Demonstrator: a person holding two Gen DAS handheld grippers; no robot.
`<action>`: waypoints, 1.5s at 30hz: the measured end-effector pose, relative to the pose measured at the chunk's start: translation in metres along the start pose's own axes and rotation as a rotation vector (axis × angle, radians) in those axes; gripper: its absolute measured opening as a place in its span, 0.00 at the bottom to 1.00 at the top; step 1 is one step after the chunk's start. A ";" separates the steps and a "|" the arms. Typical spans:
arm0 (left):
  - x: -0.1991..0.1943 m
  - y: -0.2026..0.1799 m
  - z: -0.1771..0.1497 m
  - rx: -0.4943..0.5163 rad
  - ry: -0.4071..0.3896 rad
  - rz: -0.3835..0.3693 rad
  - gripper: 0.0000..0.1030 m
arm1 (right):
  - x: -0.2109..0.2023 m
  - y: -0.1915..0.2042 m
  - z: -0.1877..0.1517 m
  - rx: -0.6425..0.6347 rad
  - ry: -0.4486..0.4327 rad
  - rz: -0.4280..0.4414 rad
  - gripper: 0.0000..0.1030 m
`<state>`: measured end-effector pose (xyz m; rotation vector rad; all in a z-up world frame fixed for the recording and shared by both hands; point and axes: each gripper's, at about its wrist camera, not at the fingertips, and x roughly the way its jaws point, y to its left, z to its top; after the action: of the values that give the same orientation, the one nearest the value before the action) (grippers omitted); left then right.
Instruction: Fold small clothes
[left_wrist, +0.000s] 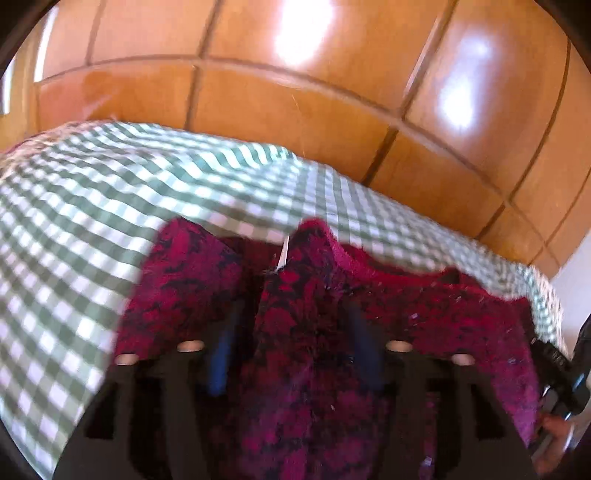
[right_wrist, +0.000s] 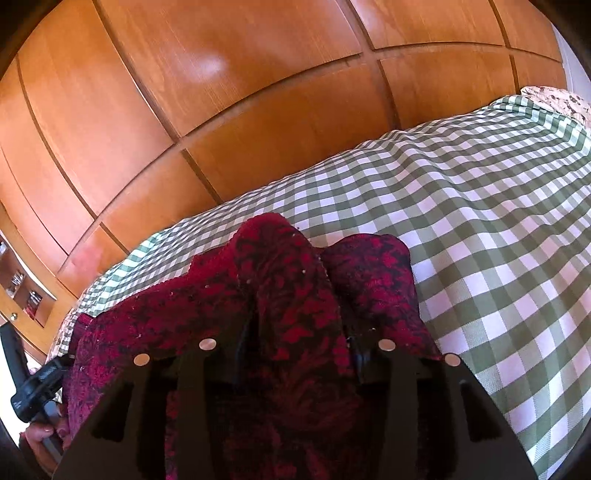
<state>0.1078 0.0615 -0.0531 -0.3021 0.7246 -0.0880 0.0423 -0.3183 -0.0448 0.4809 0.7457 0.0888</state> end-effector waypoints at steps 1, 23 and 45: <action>-0.010 -0.002 0.002 -0.008 -0.034 0.002 0.63 | 0.001 0.000 0.001 0.000 0.000 0.001 0.42; 0.057 -0.140 -0.025 0.403 0.110 -0.096 0.58 | -0.006 -0.002 -0.003 0.011 -0.040 0.026 0.46; 0.048 -0.130 -0.026 0.358 0.081 -0.151 0.59 | 0.003 0.045 -0.001 -0.242 0.002 -0.162 0.23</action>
<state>0.1296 -0.0777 -0.0629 -0.0106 0.7504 -0.3707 0.0477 -0.2773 -0.0268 0.1888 0.7616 0.0271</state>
